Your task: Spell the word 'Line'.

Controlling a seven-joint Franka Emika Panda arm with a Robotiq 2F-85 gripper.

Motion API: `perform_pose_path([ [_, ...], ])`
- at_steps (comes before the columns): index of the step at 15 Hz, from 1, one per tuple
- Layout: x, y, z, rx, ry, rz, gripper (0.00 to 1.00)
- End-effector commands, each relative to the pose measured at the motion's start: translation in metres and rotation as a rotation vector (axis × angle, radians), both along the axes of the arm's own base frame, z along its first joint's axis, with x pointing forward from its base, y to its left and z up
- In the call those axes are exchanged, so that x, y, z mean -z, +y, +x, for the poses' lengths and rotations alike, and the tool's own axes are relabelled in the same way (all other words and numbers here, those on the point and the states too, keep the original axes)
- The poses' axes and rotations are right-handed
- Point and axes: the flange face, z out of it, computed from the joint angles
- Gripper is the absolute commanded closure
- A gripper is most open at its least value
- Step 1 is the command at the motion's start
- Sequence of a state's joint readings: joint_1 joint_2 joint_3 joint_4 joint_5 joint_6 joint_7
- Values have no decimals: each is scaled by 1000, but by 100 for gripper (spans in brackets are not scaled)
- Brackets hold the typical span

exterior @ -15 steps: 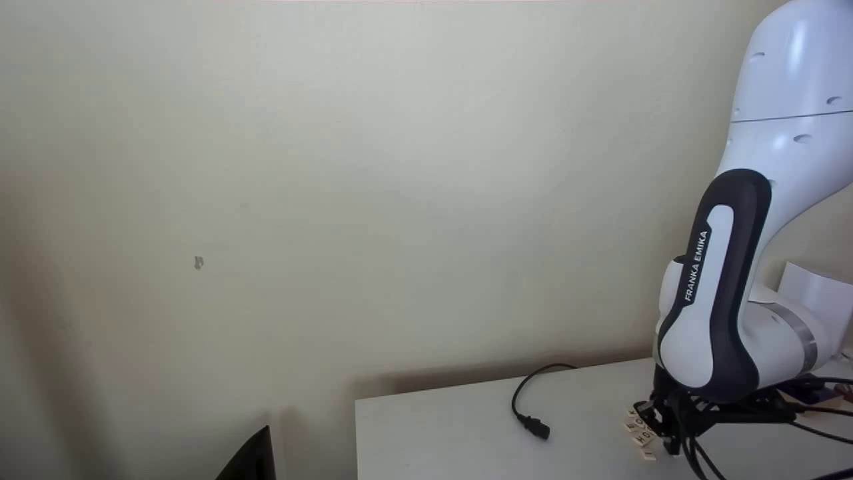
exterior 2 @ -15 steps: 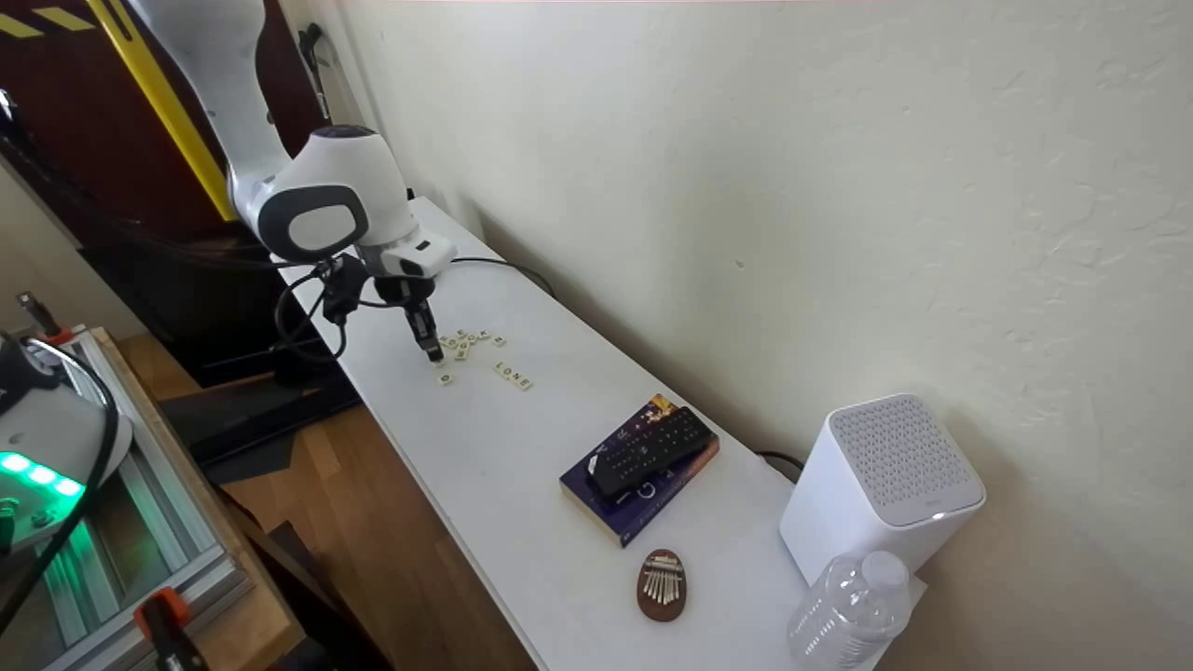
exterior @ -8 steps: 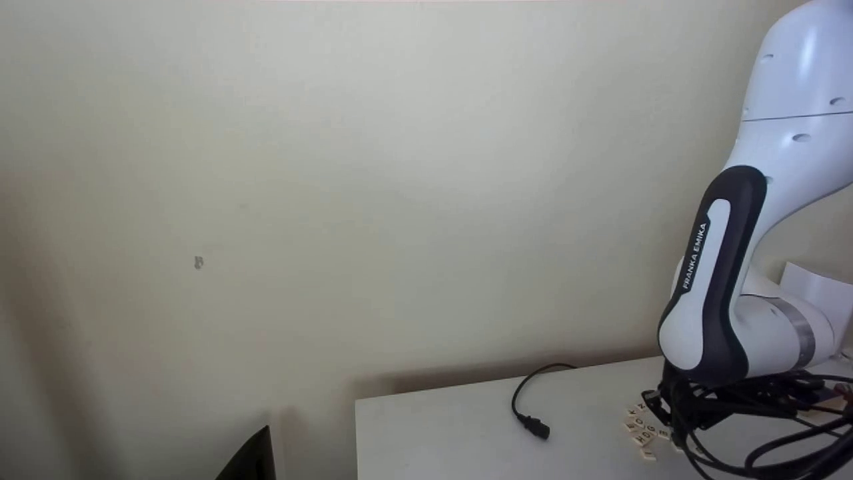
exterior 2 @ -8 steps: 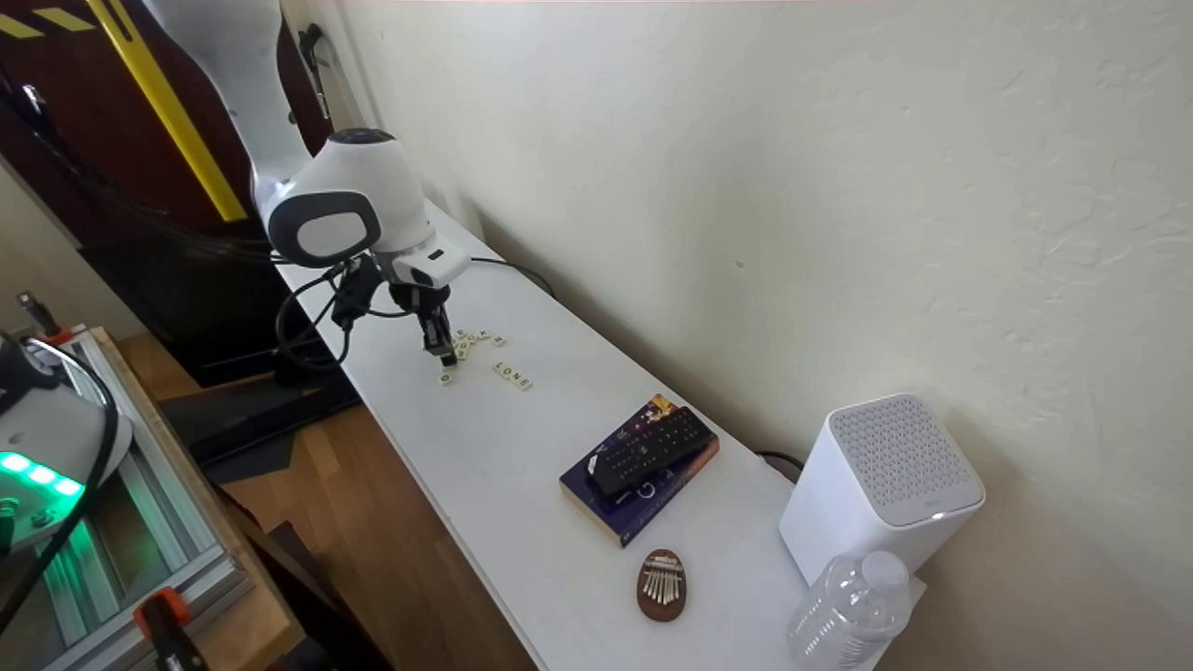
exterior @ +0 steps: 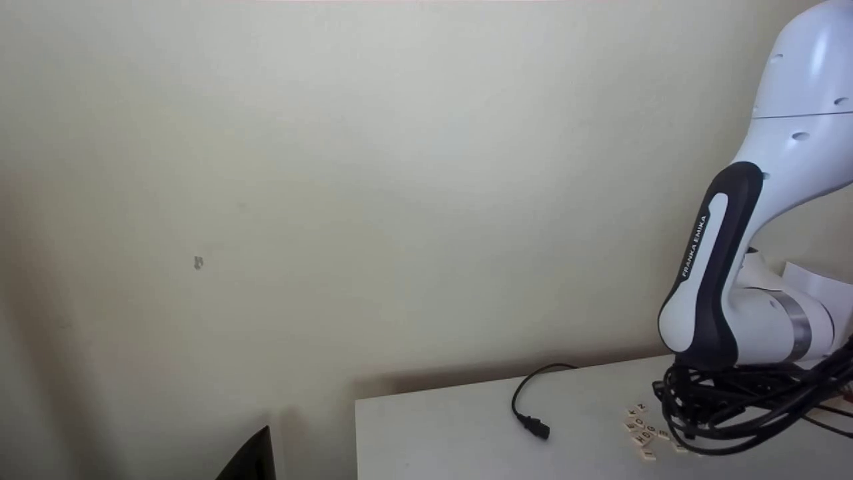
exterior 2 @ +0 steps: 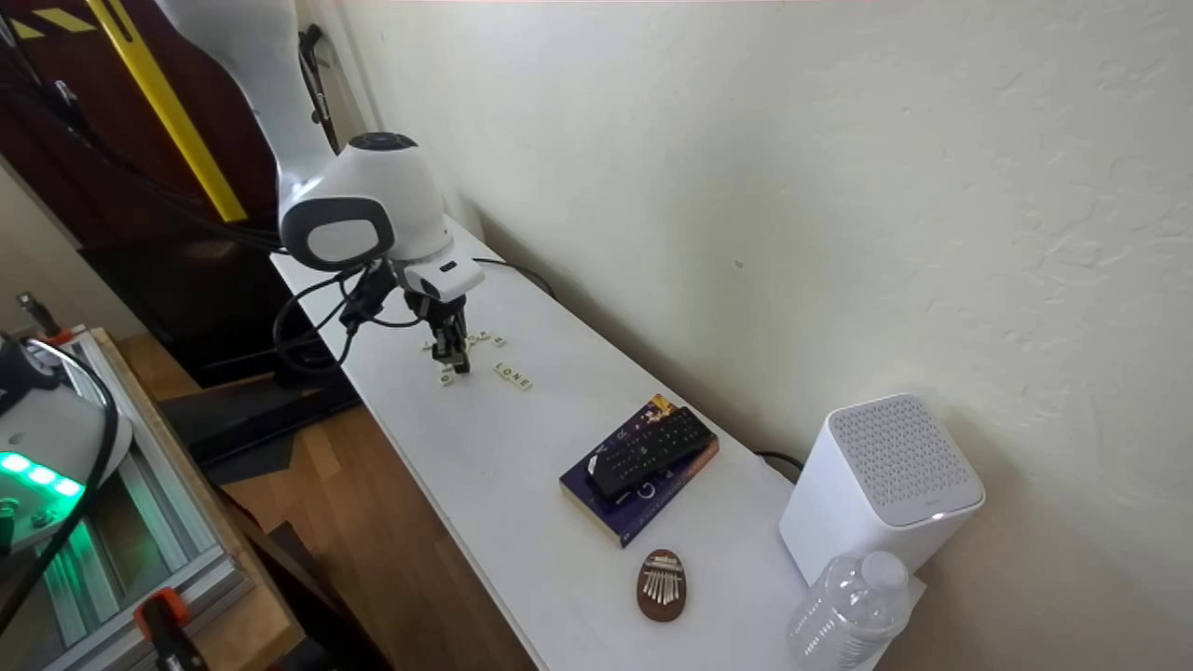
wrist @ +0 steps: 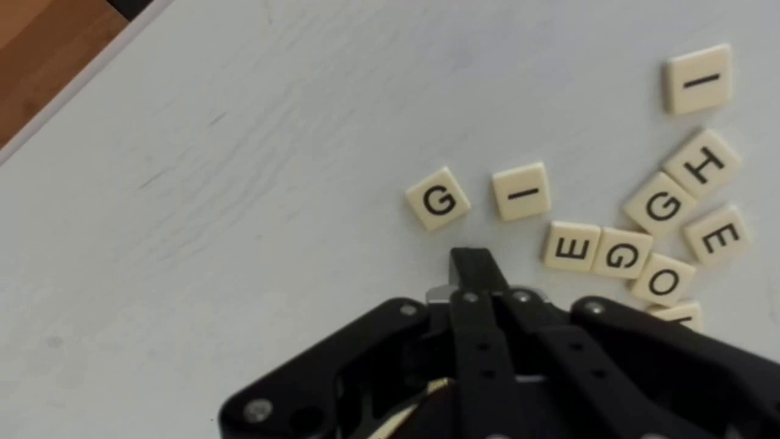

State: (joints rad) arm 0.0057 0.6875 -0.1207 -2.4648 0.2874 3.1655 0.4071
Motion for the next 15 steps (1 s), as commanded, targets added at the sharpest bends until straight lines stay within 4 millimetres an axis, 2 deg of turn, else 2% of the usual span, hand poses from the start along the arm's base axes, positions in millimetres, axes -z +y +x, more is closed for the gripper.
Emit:
perform_pose_path([
  [1,-3,-3,3,64,5,39,100],
  [9,-11,38,-3,-69,19,59,100],
  [15,-5,46,-6,-114,65,38,100],
])
